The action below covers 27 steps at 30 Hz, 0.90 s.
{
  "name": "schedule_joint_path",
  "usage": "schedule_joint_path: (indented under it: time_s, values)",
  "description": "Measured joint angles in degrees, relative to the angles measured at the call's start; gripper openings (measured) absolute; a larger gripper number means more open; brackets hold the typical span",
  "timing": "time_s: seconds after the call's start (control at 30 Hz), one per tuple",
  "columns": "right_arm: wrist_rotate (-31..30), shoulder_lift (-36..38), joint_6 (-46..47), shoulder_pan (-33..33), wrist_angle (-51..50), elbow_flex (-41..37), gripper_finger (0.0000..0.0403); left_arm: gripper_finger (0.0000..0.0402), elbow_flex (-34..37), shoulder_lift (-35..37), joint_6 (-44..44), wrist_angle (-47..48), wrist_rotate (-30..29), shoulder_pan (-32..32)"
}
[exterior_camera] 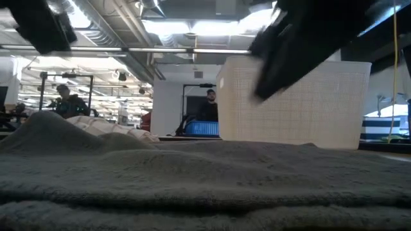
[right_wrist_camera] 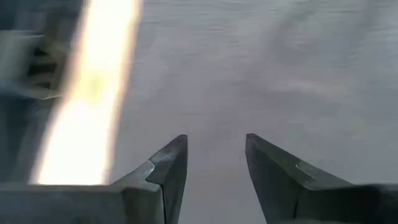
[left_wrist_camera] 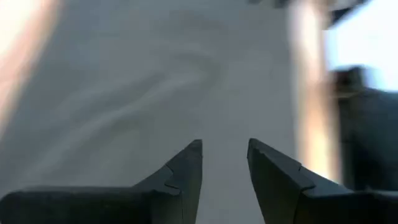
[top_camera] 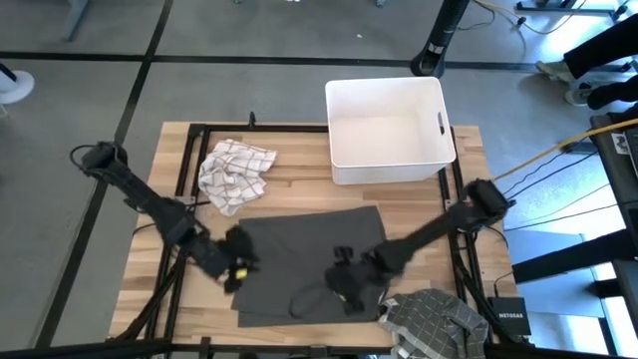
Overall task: Fold towel
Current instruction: Fold the gray towel
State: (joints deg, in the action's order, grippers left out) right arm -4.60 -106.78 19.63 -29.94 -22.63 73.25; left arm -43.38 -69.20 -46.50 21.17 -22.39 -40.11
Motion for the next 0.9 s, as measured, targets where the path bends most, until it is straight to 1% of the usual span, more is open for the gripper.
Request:
schedule_joint_path:
  time_s: [0.1, 0.2, 0.27, 0.33, 0.4, 0.43, 0.57, 0.67, 0.77, 0.9]
  values:
    - [0.03, 0.59, 5.36, -5.44, -2.15, 0.06, 0.0166, 0.0120, 0.00, -3.49, 2.06, -9.96, -0.64, -5.22]
    - [-0.26, -0.20, 8.71, -9.44, -5.20, -0.03, 0.0166, 0.0120, 0.00, -8.29, 4.00, -16.35, -0.68, -8.41]
    - [-3.67, -0.50, 9.82, -10.64, -9.58, 0.02, 0.0166, 0.0120, 0.04, -11.63, 4.35, -16.96, -0.74, -9.23]
    - [-8.16, -1.35, 10.38, -10.57, -14.39, 0.01, 0.0166, 0.0120, 0.07, -15.07, 1.74, -16.76, -0.91, -9.14]
    - [-10.89, -2.14, 10.36, -9.56, -17.17, -0.06, 0.0166, 0.0120, 0.07, -18.44, -1.56, -14.63, -0.79, -8.53]
    - [-10.94, -2.28, 10.11, -9.06, -17.37, -0.06, 0.0166, 0.0120, 0.07, -20.01, -3.62, -13.43, -0.50, -8.15]
    - [-10.72, -3.07, 6.82, -6.61, -17.65, 0.00, 0.0166, 0.0120, 0.07, -24.30, -11.14, -6.72, 3.92, -6.52]
    - [-10.82, -3.93, 2.86, -4.69, -17.01, 0.02, 0.0166, 0.0120, -0.30, -24.88, -16.14, -1.17, 3.93, -5.86]
    - [-11.43, -5.89, -1.14, -2.38, -17.33, 0.02, 0.0166, 0.0120, -0.32, -24.39, -20.78, 6.72, 3.34, -5.24]
    - [-16.66, -7.88, -4.72, 1.48, -16.44, 0.14, 0.0166, 0.0120, -0.25, -23.57, -25.25, 14.17, 1.99, -4.44]
